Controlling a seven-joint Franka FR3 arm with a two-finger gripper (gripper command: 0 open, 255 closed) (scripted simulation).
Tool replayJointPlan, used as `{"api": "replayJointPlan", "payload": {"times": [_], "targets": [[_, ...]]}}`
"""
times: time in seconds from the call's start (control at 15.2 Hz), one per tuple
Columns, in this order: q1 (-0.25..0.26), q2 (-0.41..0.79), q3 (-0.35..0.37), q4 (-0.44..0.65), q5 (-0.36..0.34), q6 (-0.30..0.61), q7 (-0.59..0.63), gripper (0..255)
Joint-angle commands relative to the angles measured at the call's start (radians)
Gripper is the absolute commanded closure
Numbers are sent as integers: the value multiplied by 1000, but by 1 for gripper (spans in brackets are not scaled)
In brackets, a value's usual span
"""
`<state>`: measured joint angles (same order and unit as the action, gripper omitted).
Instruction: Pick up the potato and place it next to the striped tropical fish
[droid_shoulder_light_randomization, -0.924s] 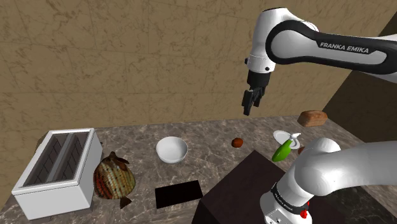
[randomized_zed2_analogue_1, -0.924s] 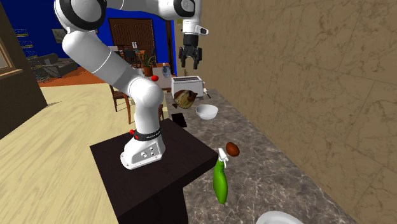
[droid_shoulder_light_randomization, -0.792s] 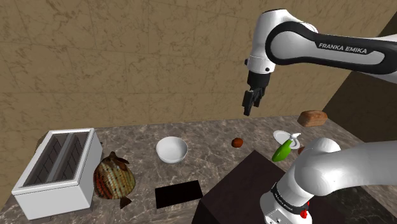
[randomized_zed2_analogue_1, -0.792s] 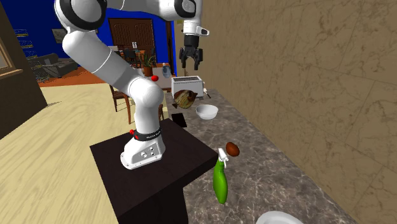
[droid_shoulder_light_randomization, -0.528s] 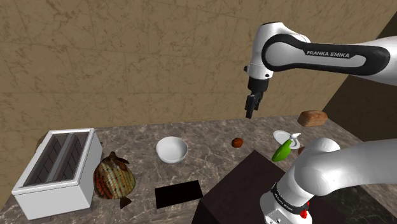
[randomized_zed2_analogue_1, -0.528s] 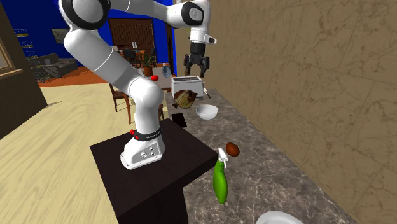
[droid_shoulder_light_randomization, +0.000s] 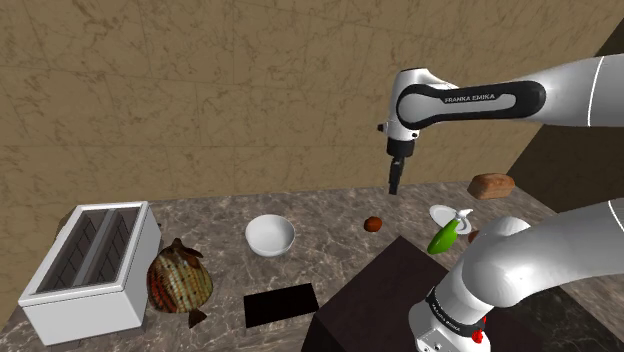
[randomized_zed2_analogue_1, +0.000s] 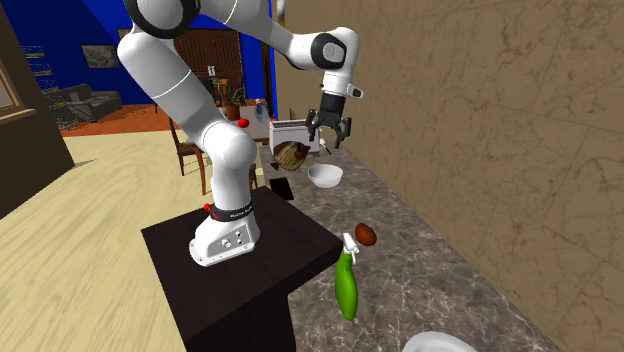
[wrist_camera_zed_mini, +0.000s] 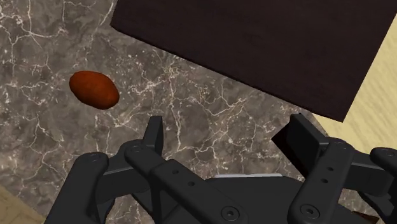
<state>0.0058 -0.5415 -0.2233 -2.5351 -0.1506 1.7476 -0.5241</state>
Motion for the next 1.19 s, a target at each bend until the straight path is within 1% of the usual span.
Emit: {"api": "replayJointPlan", "payload": {"times": [0.0,0.33,0.66,0.86,1.12], "targets": [[0,63,-44,0,-17,48,-85,0],[6,257,-142,36,-29,164,-293,0],[11,486,-208,109,10,269,-511,0],[0,632,-220,168,54,320,-642,0],[-35,825,-203,266,114,369,-804,0]]}}
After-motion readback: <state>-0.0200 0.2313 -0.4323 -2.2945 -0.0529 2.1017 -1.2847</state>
